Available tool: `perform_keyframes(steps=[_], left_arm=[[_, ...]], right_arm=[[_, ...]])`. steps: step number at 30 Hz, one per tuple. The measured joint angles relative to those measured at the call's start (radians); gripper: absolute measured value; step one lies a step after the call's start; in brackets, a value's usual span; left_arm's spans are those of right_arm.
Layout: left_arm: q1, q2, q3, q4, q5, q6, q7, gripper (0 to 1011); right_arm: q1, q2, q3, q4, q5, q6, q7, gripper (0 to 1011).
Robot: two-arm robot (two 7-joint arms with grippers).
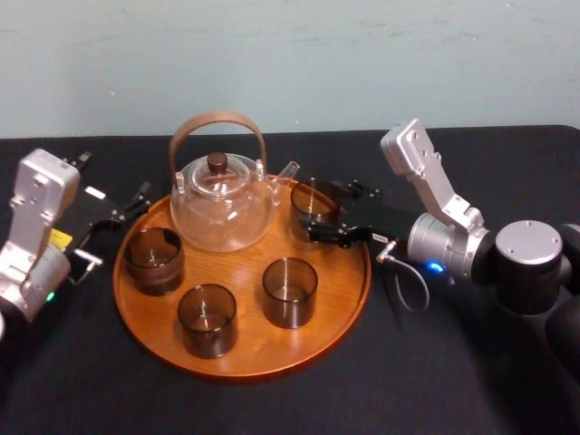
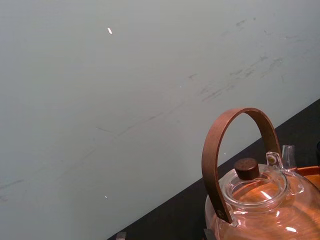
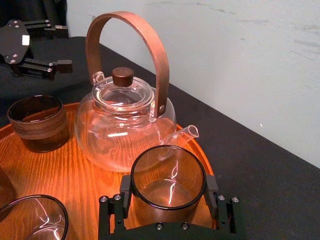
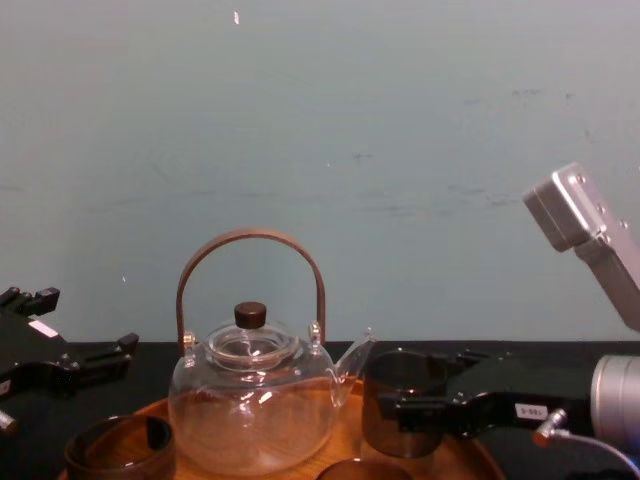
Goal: Pick up the glass from the table and place it on the tray.
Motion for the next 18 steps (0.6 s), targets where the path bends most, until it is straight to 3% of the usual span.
perform_keyframes(steps=[18], left_arm=[[0.000, 0.000, 0.000, 0.000, 0.000, 0.000, 0.000, 1001]], right_arm=[[0.008, -0.014, -0.008, 0.043, -0.009, -0.012, 0.005, 889]])
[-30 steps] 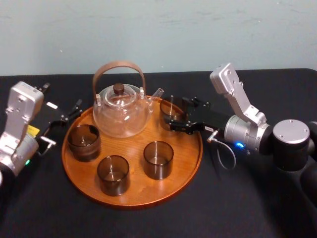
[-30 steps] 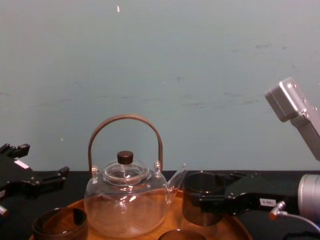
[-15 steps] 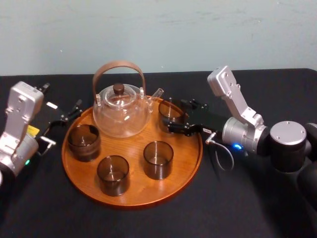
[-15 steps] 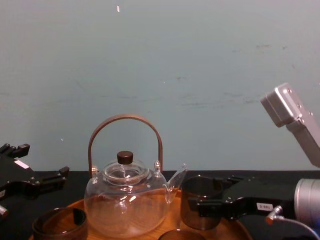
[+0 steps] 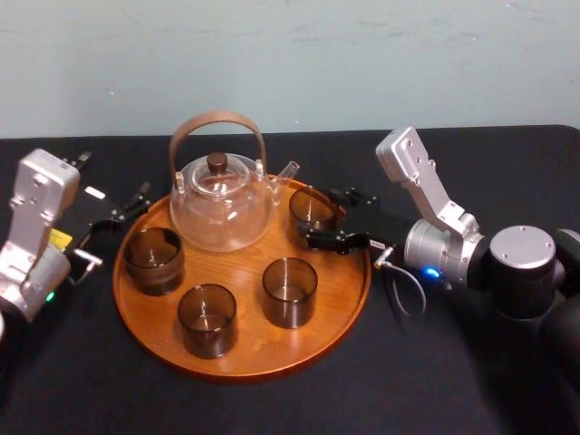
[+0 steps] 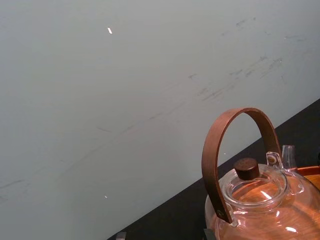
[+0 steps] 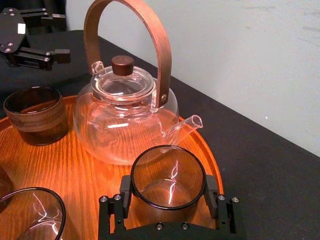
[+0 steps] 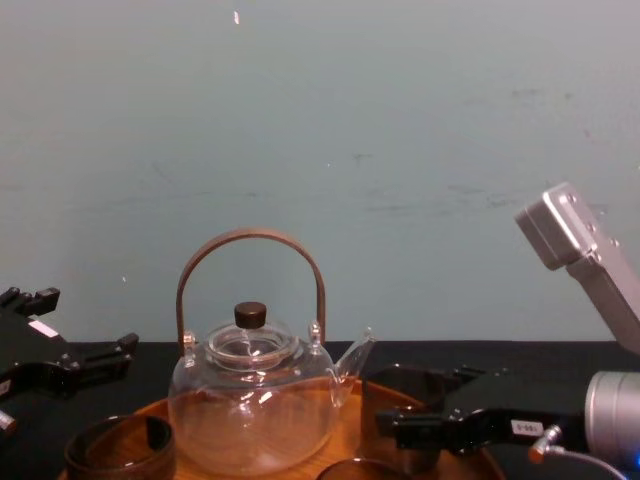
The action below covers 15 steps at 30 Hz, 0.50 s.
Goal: Pick up the glass from the table and place it on the tray.
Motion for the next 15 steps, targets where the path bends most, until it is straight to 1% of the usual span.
perform_keyframes(steps=[15], left_arm=[[0.000, 0.000, 0.000, 0.000, 0.000, 0.000, 0.000, 1001]], right_arm=[[-0.002, -0.005, -0.001, 0.011, -0.010, 0.001, -0.010, 889]])
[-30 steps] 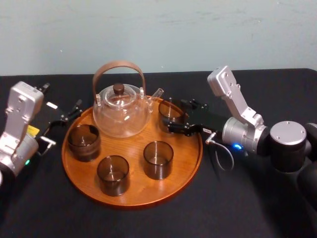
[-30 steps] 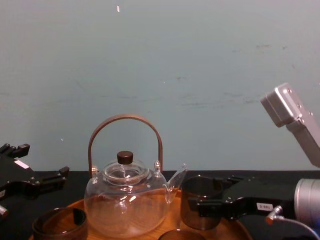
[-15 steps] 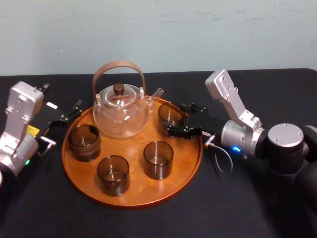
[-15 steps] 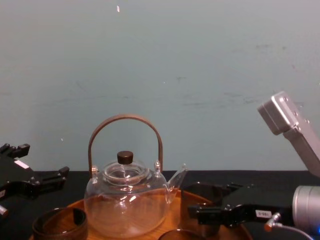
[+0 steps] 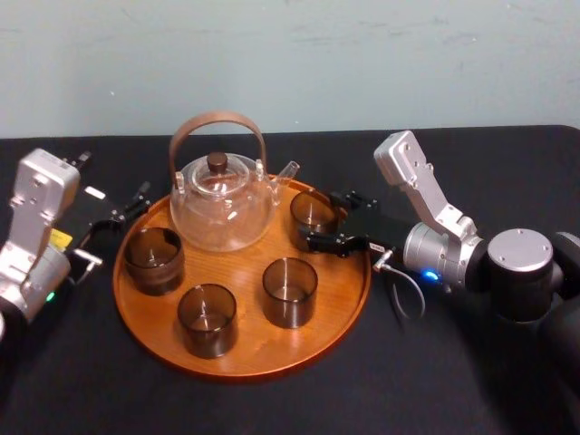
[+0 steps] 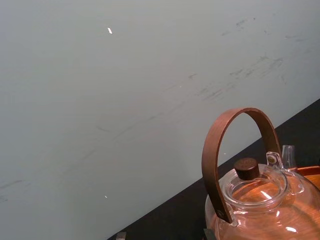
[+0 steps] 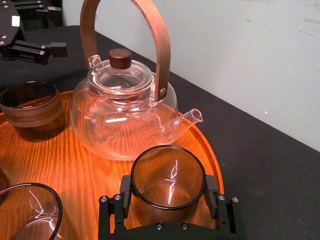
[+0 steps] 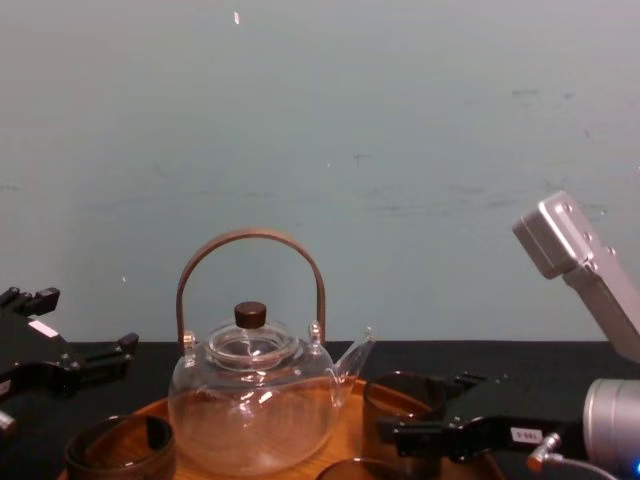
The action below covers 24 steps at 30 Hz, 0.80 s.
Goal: Pick up the glass from the table and place it on the tray.
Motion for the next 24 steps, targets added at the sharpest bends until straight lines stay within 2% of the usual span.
perform_keyframes(steps=[8, 15, 24], left_arm=[[0.000, 0.000, 0.000, 0.000, 0.000, 0.000, 0.000, 1002], [0.000, 0.000, 0.000, 0.000, 0.000, 0.000, 0.000, 1001], [0.000, 0.000, 0.000, 0.000, 0.000, 0.000, 0.000, 1001]], right_arm=[[0.000, 0.000, 0.000, 0.000, 0.001, 0.001, 0.000, 888], [0.000, 0.001, 0.001, 0.000, 0.002, 0.001, 0.001, 1002], [-0.001, 0.001, 0.003, 0.000, 0.006, 0.000, 0.005, 1002]])
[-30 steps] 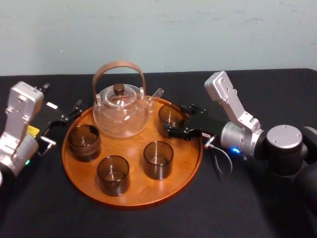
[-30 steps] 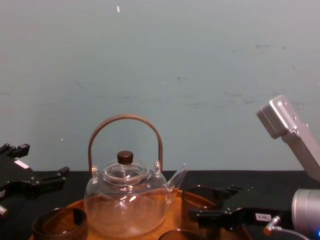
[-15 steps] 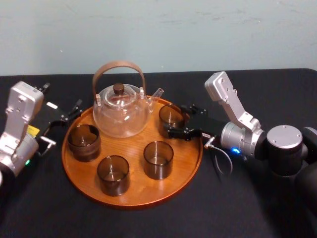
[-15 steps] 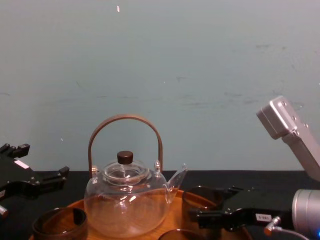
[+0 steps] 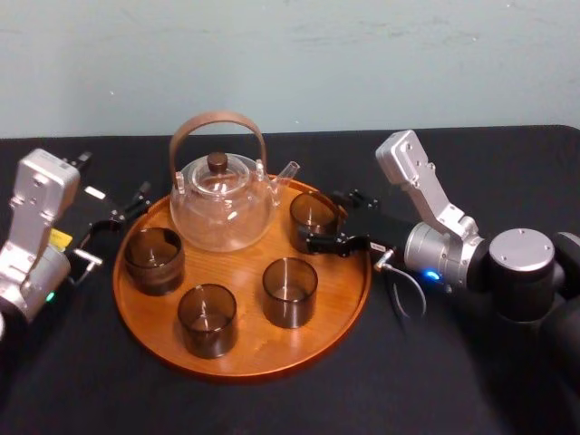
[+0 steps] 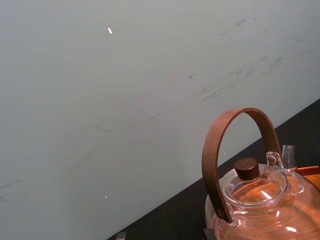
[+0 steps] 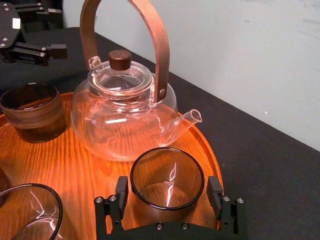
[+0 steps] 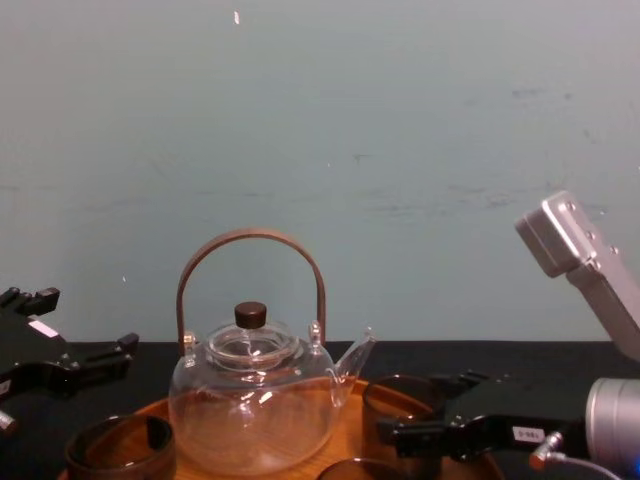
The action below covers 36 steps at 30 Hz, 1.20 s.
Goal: Pick up the glass from the table and place it on the tray.
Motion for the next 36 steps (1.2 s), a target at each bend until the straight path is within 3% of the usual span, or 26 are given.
perform_keyframes(steps=[13, 28, 36], left_arm=[[0.000, 0.000, 0.000, 0.000, 0.000, 0.000, 0.000, 1001], [0.000, 0.000, 0.000, 0.000, 0.000, 0.000, 0.000, 1002], [0.000, 0.000, 0.000, 0.000, 0.000, 0.000, 0.000, 1002]], right_arm=[[-0.036, 0.032, 0.031, -0.078, 0.033, -0.010, 0.009, 1002], [-0.132, 0.117, 0.097, -0.246, 0.106, -0.024, -0.002, 1002], [-0.184, 0.158, 0.139, -0.293, 0.131, -0.037, -0.028, 1002]])
